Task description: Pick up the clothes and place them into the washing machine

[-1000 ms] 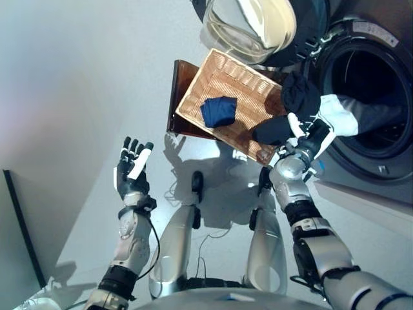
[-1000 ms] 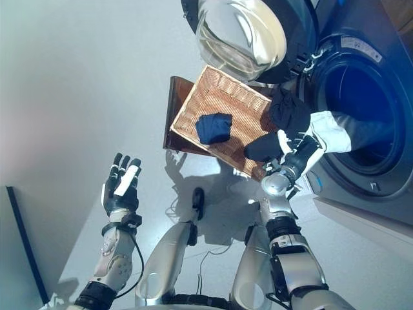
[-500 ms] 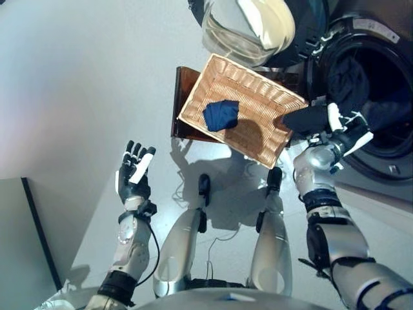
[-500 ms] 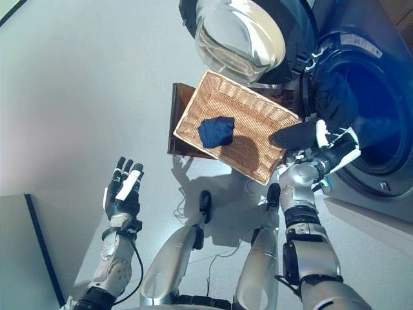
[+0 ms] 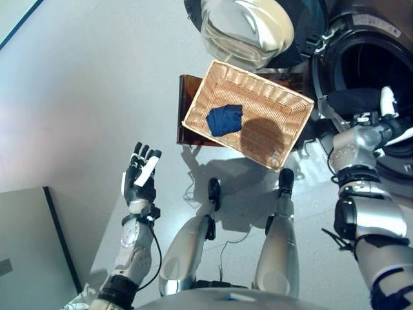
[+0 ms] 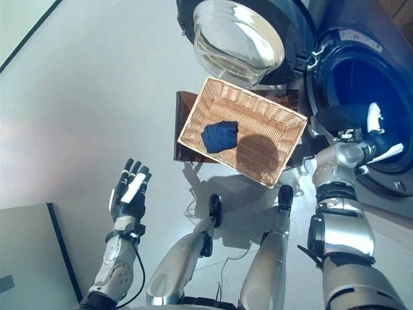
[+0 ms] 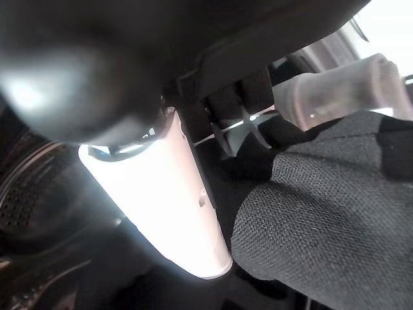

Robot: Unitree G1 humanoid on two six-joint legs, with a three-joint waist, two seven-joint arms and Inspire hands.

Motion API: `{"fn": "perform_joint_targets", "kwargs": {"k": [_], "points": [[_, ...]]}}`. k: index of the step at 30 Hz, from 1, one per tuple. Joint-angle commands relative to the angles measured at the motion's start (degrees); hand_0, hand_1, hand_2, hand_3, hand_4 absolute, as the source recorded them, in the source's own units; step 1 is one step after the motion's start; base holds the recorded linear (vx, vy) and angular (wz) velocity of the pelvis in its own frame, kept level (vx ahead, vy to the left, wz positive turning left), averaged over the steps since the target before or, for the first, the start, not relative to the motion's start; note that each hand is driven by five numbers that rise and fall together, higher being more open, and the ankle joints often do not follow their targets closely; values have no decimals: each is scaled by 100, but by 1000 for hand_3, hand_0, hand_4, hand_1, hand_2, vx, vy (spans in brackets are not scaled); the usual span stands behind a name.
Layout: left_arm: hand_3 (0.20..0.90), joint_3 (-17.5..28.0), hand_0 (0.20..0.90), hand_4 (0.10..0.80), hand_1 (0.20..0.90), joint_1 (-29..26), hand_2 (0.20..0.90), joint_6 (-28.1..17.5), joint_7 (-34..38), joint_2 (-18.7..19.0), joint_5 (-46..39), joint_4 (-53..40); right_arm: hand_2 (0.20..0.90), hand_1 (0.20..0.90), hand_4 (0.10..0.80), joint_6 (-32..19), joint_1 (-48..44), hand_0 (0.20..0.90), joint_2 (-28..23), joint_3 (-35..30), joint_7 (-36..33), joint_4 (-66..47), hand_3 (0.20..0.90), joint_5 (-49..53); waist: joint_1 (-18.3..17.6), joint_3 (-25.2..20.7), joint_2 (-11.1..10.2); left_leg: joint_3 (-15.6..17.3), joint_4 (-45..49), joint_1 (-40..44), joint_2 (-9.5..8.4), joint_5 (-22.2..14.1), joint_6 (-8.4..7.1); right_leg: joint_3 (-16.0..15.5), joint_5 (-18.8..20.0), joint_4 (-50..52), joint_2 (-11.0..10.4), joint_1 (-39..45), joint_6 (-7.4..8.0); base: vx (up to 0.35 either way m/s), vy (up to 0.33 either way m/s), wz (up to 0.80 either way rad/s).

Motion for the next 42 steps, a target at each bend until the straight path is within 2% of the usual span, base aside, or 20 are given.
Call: {"fn": "perform_joint_targets", "kwargs": {"k": [1,6,13,24,35,42], "points": [[900,-232,900,800,900,199,900,-357,-58,212,-27,-868,200,200,300,-385,-801,200,-928,667,129,-132,200,-35,32,-145,396,-68,67,-331,80,-4,-376,114,-1356,1242,-94,-252,104,0,0,0],[900,-296,900,800,900,174,900,-345,-36,212,-16,-939,200,200,300,-321,-1084,200,-1050,783,183,169,200,50,37,-20,451,-38,49,-416,97,38,-389,136,-1399,1366,-59,-443,85,-1,-22,-6],[900,-455,900,800,900,102,900,-347,-21,241,41,-1062,200,200,300,-195,-1762,200,-1540,1130,197,535,200,94,131,155,599,-16,-81,-654,95,149,-415,196,-1422,1557,-51,-878,82,-6,-11,2],[900,-616,900,800,900,-47,900,-411,74,312,200,-1232,200,200,300,-120,-2875,200,-2184,1793,142,867,200,208,295,200,769,-4,-80,-1145,7,233,-428,318,-1475,1862,-118,-1563,83,2,9,4],[900,-570,900,800,900,-207,900,-519,184,336,191,-1301,200,200,300,-80,-3529,200,-2322,2334,-63,929,200,18,360,199,823,-33,-117,-1279,-58,262,-430,374,-1473,1908,-149,-1731,81,4,20,5],[900,-534,900,800,900,-237,900,-529,263,305,207,-1286,200,200,300,-189,-3649,200,-2354,2250,-322,934,200,104,364,199,843,-37,-142,-1336,-73,299,-426,409,-1453,1908,-145,-1790,72,-1,7,2]]}}
